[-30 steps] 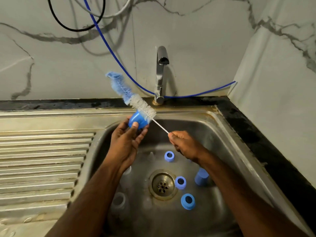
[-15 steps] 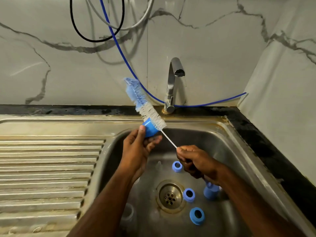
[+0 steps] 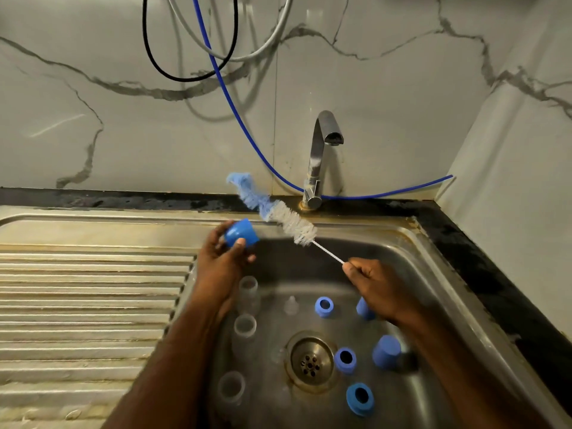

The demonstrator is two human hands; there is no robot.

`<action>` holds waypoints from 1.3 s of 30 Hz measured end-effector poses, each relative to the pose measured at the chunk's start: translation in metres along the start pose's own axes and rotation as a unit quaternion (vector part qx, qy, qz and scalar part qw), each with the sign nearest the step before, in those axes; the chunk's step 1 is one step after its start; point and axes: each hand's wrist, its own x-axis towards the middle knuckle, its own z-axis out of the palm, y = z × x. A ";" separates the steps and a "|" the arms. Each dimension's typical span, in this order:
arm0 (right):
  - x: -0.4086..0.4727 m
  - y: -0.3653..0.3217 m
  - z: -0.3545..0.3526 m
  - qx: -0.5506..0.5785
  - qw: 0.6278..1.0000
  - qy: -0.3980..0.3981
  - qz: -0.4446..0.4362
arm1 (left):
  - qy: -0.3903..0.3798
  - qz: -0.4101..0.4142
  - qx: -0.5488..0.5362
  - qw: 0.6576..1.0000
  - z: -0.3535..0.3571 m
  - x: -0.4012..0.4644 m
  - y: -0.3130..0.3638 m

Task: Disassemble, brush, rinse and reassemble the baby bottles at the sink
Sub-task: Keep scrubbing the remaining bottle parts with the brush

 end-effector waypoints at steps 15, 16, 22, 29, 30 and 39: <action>-0.003 0.021 -0.021 -0.066 0.997 0.008 0.041 | 0.007 0.082 0.081 0.993 -0.028 0.006 0.033; -0.003 0.020 -0.021 -0.063 0.997 0.017 0.042 | 0.009 0.081 0.075 0.994 -0.029 0.006 0.034; -0.003 0.020 -0.018 -0.125 0.991 -0.025 0.028 | -0.042 0.082 0.109 0.990 -0.030 0.007 0.029; -0.007 0.015 -0.011 -0.041 0.999 -0.007 -0.022 | -0.070 0.099 0.228 0.966 -0.031 0.006 0.024; -0.006 0.014 -0.007 -0.026 0.998 0.023 -0.043 | -0.057 0.109 0.267 0.956 -0.033 0.007 0.026; -0.004 0.012 -0.017 -0.087 0.992 0.002 -0.091 | -0.071 0.022 0.150 0.986 -0.038 0.009 0.037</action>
